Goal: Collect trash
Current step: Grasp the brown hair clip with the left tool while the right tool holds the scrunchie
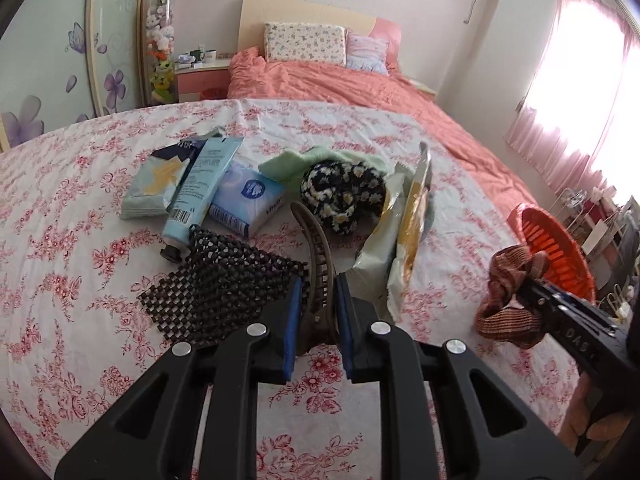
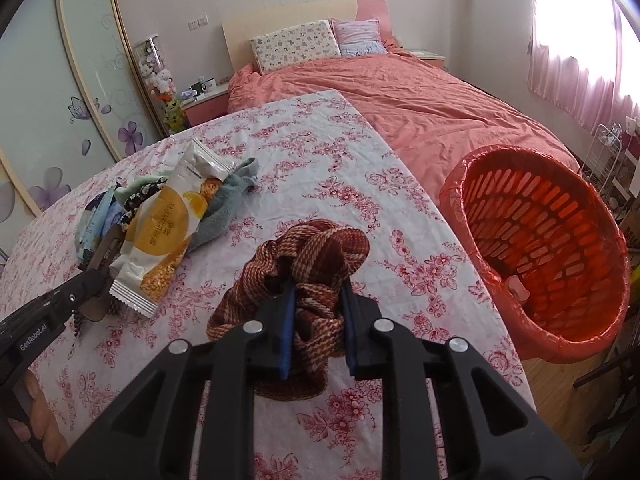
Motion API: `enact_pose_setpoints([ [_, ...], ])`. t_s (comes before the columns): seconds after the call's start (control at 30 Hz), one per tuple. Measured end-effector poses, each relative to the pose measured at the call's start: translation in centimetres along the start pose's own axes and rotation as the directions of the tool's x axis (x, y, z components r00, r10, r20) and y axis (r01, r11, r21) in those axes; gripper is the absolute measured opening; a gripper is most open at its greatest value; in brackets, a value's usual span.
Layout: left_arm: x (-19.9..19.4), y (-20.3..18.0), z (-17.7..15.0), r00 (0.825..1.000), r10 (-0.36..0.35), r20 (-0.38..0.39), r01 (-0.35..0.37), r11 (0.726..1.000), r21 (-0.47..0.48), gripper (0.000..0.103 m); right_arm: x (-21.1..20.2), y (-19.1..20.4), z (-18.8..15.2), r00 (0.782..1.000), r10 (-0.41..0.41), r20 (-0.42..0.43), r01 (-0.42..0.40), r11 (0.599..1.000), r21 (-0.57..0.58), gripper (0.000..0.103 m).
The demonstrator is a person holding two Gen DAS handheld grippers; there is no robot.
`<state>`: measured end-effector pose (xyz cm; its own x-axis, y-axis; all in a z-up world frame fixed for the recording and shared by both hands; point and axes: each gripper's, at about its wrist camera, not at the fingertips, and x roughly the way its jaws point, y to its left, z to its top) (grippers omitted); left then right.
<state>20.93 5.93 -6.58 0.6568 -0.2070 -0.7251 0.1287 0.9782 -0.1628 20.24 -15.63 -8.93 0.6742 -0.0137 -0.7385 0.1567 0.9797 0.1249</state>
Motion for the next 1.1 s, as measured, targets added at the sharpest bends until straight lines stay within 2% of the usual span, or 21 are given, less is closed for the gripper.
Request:
enact_pose_setpoints([
  [0.17, 1.7, -0.2, -0.5, 0.998, 0.028, -0.049, -0.028, 1.0, -0.006, 0.018, 1.1, 0.1, -0.7, 0.999, -0.005, -0.045, 0.004, 1.0, -0.01, 0.021],
  [0.3, 2.2, -0.2, -0.6, 0.998, 0.032, -0.052, -0.033, 0.999, -0.017, 0.019, 1.9, 0.1, -0.9, 0.998, -0.01, -0.061, 0.009, 1.0, -0.013, 0.028],
  [0.43, 1.8, 0.0, -0.5, 0.999, 0.028, -0.039, -0.029, 0.999, -0.015, 0.019, 1.9, -0.1, -0.7, 0.998, 0.012, -0.065, -0.012, 1.0, -0.01, 0.02],
  [0.63, -0.4, 0.0, 0.2, 0.999, 0.031, 0.022, -0.031, 1.0, 0.001, 0.018, -0.7, 0.0, 0.3, 0.999, 0.045, 0.001, -0.045, 0.999, 0.005, 0.019],
  [0.67, -0.9, 0.1, 0.3, 0.999, 0.031, 0.033, -0.031, 1.0, 0.0, 0.013, -1.3, 0.1, 0.5, 0.999, 0.051, 0.017, -0.051, 0.999, 0.005, 0.019],
  [0.8, -1.8, 0.3, 0.6, 0.998, 0.041, 0.056, -0.042, 0.999, 0.008, 0.013, -2.9, 0.4, 1.1, 0.997, 0.056, 0.053, -0.056, 0.998, -0.003, 0.019],
  [1.1, 0.8, 0.8, -1.1, 0.999, 0.026, -0.04, -0.027, 0.999, -0.04, 0.013, -1.6, 0.5, -0.3, 0.999, 0.034, 0.002, -0.034, 0.999, -0.013, 0.019],
])
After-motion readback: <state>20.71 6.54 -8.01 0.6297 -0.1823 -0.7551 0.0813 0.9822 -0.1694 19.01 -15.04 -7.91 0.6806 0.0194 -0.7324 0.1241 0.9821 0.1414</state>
